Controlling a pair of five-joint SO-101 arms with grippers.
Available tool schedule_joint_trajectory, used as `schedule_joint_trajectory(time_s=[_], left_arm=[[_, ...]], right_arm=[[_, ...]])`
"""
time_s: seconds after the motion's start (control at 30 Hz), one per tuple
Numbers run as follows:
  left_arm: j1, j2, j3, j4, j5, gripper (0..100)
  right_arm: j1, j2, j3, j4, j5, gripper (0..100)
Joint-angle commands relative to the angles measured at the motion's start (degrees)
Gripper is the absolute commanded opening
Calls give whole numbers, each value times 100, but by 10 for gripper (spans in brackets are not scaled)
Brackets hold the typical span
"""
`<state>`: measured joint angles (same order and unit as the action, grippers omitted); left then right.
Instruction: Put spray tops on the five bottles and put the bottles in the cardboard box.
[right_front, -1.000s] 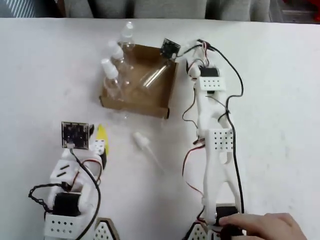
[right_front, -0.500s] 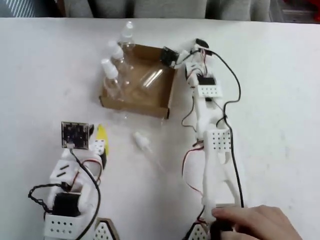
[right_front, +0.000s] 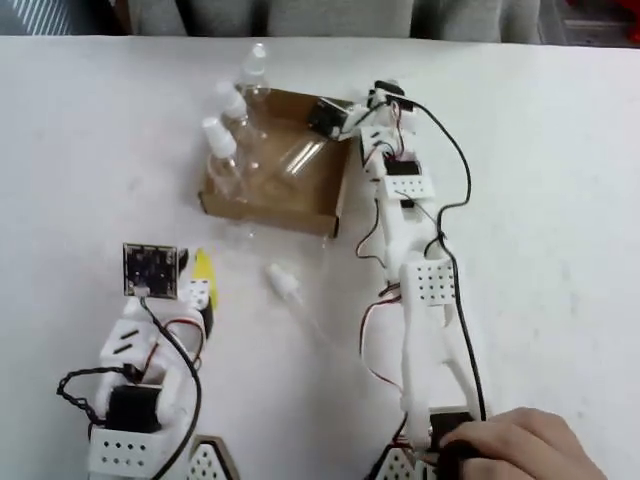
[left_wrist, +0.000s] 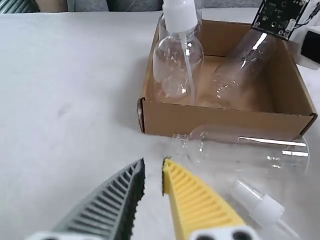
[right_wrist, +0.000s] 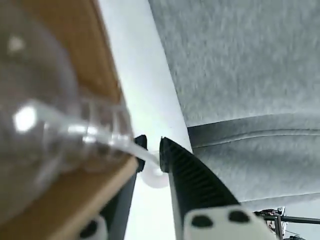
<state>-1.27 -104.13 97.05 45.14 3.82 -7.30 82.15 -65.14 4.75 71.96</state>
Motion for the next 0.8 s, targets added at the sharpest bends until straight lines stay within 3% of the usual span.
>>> schedule_joint_trajectory(time_s=[0.0,0.1,0.37,0.53,0.77], left_arm=[[-48,-57,-9,-88,-44,86],[-48,-57,-9,-88,-44,86],[-48,-57,-9,-88,-44,86],[-48,-57,-9,-88,-44,86],[-40,-57,-9,-88,-44,86]], right_arm=[[127,-215,-97,-75,62,17],[268,-391,-97,453,44,17],[549,-1411,-97,3301,0,16],[725,-2053,-97,4875,-651,16],[866,-2589,-97,6633,-774,16]])
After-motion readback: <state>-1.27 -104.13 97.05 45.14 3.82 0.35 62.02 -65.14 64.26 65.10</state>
